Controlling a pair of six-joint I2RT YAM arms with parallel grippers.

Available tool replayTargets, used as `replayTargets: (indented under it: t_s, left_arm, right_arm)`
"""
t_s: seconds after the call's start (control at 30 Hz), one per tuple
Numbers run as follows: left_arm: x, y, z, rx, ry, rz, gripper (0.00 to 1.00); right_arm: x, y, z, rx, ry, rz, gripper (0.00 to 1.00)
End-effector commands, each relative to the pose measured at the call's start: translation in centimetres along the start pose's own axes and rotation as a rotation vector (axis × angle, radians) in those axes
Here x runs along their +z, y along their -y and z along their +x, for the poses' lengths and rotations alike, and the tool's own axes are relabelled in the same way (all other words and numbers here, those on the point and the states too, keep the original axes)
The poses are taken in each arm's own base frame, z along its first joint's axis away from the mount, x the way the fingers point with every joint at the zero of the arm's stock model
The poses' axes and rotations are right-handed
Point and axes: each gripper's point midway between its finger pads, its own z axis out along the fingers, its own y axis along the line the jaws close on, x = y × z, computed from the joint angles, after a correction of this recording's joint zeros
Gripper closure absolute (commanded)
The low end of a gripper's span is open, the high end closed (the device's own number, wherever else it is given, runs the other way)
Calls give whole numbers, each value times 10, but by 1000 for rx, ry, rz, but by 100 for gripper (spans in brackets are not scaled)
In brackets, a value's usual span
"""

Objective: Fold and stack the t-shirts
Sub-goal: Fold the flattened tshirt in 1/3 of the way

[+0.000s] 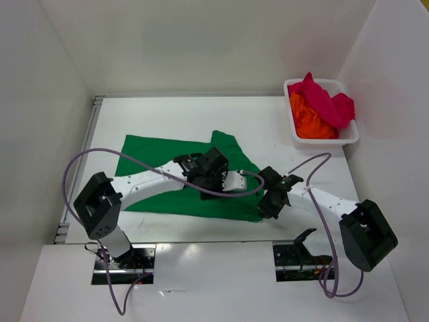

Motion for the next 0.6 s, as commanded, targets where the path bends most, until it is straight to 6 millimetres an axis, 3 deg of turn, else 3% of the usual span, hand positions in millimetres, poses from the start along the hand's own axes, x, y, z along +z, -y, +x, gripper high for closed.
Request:
replayTargets:
  t_s: [0.0, 0.1, 0.27, 0.37, 0.57]
  left_arm:
    - [11, 12, -31, 46, 106, 1, 32]
    - [31, 32, -43, 75, 125, 27, 32]
    - [46, 28, -47, 47, 147, 5, 33]
    - [58, 36, -35, 43, 113, 36, 38]
    - [67, 30, -32, 34, 111, -5, 44]
  right_arm:
    - [5, -3, -7, 26, 51, -7, 98]
    - [6, -3, -9, 36, 60, -5, 99]
    - [2, -6, -8, 37, 56, -25, 99]
    - [0, -7, -9, 39, 59, -36, 99]
    - [-3, -8, -9, 50, 65, -57, 99]
